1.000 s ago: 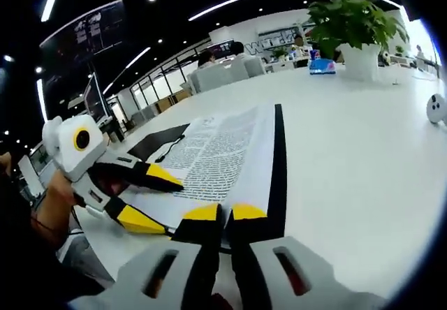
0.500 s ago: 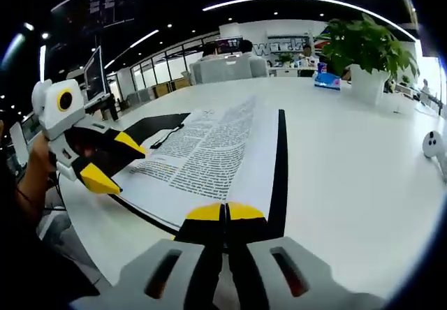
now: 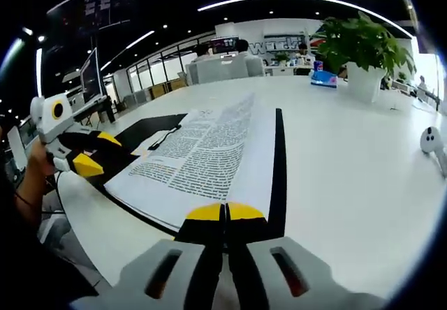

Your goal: Flip through the bound document one page at a time

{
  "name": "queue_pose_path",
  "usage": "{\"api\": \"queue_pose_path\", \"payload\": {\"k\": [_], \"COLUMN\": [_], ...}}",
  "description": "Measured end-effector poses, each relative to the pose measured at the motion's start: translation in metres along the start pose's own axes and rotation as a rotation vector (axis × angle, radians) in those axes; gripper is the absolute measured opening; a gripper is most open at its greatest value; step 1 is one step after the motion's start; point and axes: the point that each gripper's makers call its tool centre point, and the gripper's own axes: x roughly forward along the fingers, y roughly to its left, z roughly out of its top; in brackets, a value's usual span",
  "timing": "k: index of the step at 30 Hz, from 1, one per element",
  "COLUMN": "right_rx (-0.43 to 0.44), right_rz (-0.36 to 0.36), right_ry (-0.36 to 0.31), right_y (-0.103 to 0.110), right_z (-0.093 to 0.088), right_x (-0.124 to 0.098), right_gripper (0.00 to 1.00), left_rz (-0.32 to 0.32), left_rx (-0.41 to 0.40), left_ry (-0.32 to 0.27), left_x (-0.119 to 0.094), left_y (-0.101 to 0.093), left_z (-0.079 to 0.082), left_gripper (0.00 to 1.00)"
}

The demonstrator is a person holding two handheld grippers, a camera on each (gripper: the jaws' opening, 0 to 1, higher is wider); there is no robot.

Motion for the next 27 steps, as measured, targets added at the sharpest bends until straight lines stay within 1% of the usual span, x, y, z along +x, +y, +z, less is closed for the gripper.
{"api": "queue_pose_path", "payload": {"k": [5, 12, 15, 18, 21, 25, 27], "right_rx": [-0.017, 0.015, 0.03, 0.037, 0.03, 0.035, 0.042], "right_rz": [-0.004, -0.001, 0.0, 0.0, 0.001, 0.002, 0.003], "right_ry": [0.009, -0.004, -0.012, -0.014, -0.003, 0.009, 0.007], "right_y": [0.0, 0.0, 0.0, 0.0, 0.001, 0.002, 0.002], "right_z": [0.0, 0.0, 0.0, 0.0, 0.0, 0.0, -0.001], "right_x": [0.0, 0.0, -0.001, -0.001, -0.001, -0.001, -0.001], "right_gripper": [0.02, 0.02, 0.02, 0.02, 0.02, 0.02, 0.02], "left_rz": [0.03, 0.081, 0.099, 0.131, 0.155, 0.188, 0.222], "left_rx": [-0.021, -0.062, -0.076, -0.09, -0.108, -0.114, -0.12], "left_ry": [-0.01, -0.013, -0.018, -0.026, -0.036, -0.033, -0.059], "left_x": [-0.014, -0.035, -0.044, -0.057, -0.067, -0.08, -0.085], "left_y": [0.007, 0.018, 0.021, 0.026, 0.032, 0.039, 0.044], "left_z": [-0.006, -0.02, -0.024, -0.027, -0.03, -0.037, -0.037], "left_gripper": [0.34, 0.34, 0.34, 0.34, 0.34, 0.34, 0.33]}}
